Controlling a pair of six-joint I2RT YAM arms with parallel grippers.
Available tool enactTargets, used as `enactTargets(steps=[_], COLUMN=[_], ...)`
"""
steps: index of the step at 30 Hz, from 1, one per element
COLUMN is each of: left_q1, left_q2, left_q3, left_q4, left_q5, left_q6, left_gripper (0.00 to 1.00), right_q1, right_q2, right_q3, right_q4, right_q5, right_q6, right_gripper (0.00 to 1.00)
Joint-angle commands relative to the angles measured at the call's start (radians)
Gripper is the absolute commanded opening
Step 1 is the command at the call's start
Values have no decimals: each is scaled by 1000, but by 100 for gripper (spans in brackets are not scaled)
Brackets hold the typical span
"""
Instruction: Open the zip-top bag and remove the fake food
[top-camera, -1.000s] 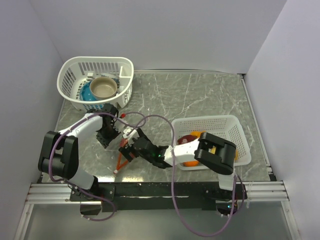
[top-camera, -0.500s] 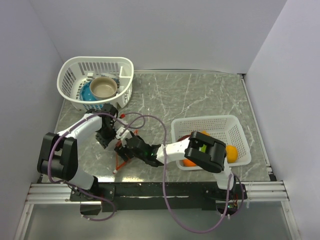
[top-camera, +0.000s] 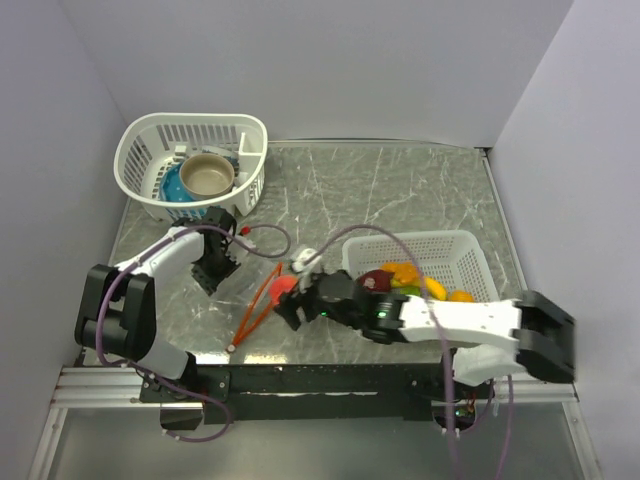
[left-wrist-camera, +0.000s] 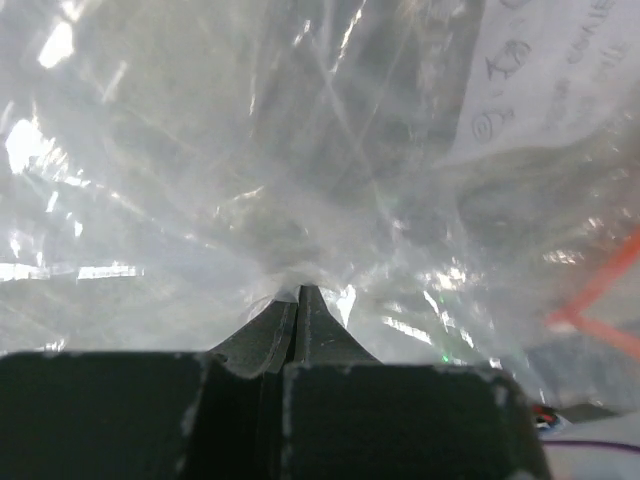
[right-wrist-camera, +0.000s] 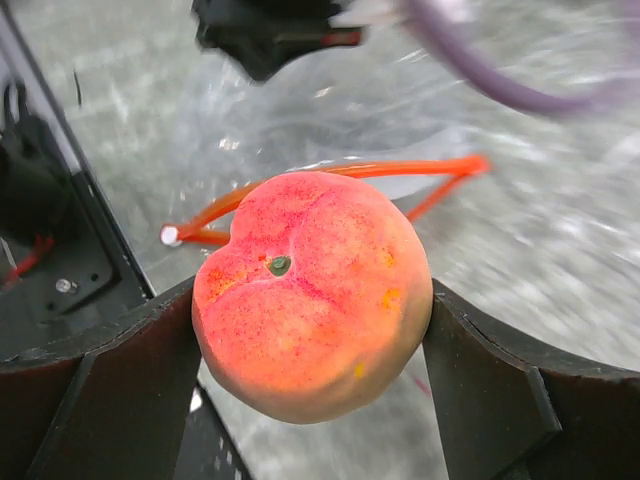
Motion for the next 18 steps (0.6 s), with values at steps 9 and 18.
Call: enactTargets(steps=[9,18], left_q1=[-135,-135], left_q2=[-66,-139], left_q3=[403,462], left_q4=[-63,-72], left_q5=[316,342], left_q6=[-147,-162], left_gripper=[73,99], right_q1=[-239,-302], right_q2=[-443,-361], right_q3=[-165,-99], right_q4=[-492,-682], right_q5=[565,532], right_q6=[421,556], right_gripper=[49,100])
